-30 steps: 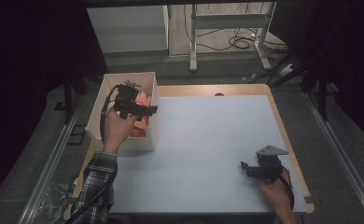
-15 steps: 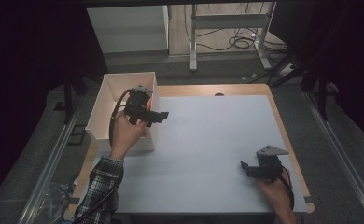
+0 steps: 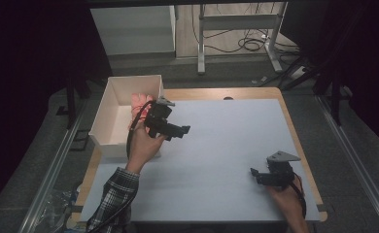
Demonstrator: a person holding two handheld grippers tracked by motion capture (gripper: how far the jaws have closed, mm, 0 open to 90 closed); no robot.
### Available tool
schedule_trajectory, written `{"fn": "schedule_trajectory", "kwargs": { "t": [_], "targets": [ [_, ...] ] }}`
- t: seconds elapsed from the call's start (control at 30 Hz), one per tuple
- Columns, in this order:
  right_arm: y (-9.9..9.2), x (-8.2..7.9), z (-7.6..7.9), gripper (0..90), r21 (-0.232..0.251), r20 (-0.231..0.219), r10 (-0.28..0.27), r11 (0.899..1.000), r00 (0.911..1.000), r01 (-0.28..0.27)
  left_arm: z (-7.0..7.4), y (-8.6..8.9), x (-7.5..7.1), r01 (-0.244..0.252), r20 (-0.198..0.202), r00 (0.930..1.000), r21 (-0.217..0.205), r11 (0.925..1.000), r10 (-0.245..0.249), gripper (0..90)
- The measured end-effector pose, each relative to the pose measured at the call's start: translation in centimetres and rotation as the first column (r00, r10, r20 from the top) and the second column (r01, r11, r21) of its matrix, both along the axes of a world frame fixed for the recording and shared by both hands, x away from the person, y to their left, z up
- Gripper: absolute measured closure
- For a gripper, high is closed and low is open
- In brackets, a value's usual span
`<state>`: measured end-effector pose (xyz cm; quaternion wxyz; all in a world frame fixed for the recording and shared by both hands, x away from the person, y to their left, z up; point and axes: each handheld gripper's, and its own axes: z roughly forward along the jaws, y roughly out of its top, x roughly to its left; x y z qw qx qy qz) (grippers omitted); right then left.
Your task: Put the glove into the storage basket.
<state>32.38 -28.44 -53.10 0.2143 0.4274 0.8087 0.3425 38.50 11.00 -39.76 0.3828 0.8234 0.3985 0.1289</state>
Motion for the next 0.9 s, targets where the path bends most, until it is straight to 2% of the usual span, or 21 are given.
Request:
{"fn": "schedule_trajectory", "kwargs": {
  "t": [0.33,0.63,0.8,0.83,0.9],
  "targets": [
    [0.0,0.0,0.0,22.0,-0.001,0.002,0.001,1.0,1.0,-0.001,-1.1,-3.1,-1.7,0.092,0.006,0.9957,0.003,0.9958,-0.092,3.5],
    [0.0,0.0,0.0,22.0,-0.002,0.0,0.001,1.0,1.0,-0.001,-3.0,-5.1,-3.0,0.146,0.002,0.9893,0.007,0.9893,-0.146,3.6],
    [0.0,0.0,0.0,22.0,-0.003,0.001,0.003,1.0,1.0,-0.003,-4.0,-5.6,-3.6,0.172,-0.009,0.9851,-0.014,0.985,-0.172,3.6],
    [0.0,0.0,0.0,22.0,-0.003,0.001,0.003,1.0,1.0,-0.003,-4.2,-5.7,-3.7,0.173,-0.013,0.9847,-0.03,0.9844,-0.174,3.6],
    [0.0,0.0,0.0,22.0,-0.002,0.001,0.002,1.0,1.0,-0.002,-4.7,-5.8,-4.0,0.181,-0.018,0.9831,-0.03,0.983,-0.182,3.7]
  ]
}}
